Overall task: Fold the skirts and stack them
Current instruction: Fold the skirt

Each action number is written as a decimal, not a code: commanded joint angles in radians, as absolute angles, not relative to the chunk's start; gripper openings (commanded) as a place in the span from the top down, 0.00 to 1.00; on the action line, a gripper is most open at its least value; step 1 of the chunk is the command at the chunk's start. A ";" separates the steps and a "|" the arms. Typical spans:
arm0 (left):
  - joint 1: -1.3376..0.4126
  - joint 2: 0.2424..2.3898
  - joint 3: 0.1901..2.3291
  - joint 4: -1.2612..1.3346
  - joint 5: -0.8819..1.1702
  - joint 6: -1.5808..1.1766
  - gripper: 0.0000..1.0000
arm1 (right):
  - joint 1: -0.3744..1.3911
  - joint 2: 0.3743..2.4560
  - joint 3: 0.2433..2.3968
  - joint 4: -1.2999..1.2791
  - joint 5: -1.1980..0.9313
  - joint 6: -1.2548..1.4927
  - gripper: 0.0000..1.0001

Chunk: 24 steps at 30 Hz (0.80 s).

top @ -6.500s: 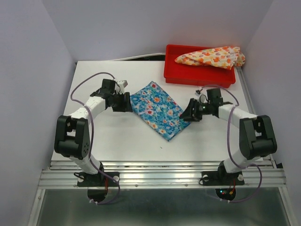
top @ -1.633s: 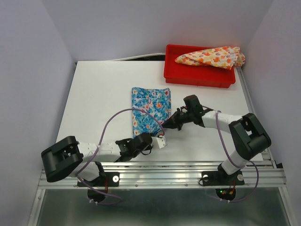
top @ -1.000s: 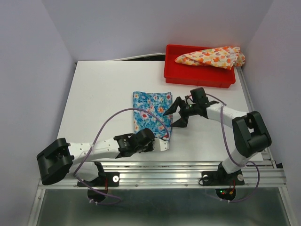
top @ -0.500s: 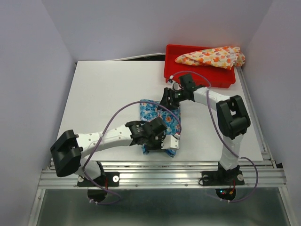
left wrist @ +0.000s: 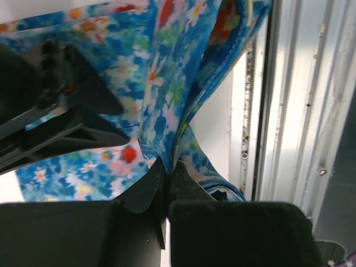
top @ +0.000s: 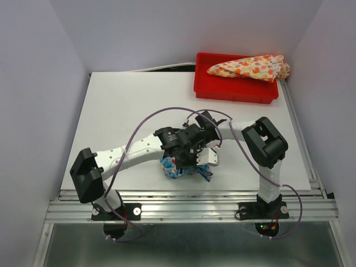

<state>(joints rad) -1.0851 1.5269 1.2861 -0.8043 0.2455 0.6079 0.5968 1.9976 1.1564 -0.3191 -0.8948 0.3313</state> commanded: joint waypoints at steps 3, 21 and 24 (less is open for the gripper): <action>-0.985 1.548 1.309 -0.819 0.196 0.736 1.00 | 0.621 1.947 1.075 -0.261 -0.868 0.337 0.49; -0.916 1.546 1.293 -0.854 0.362 0.899 1.00 | 0.548 1.975 1.515 -0.535 -0.724 0.037 0.34; -0.914 1.545 1.292 -0.848 0.357 0.900 1.00 | 0.535 2.058 1.620 -0.587 -0.675 -0.082 0.34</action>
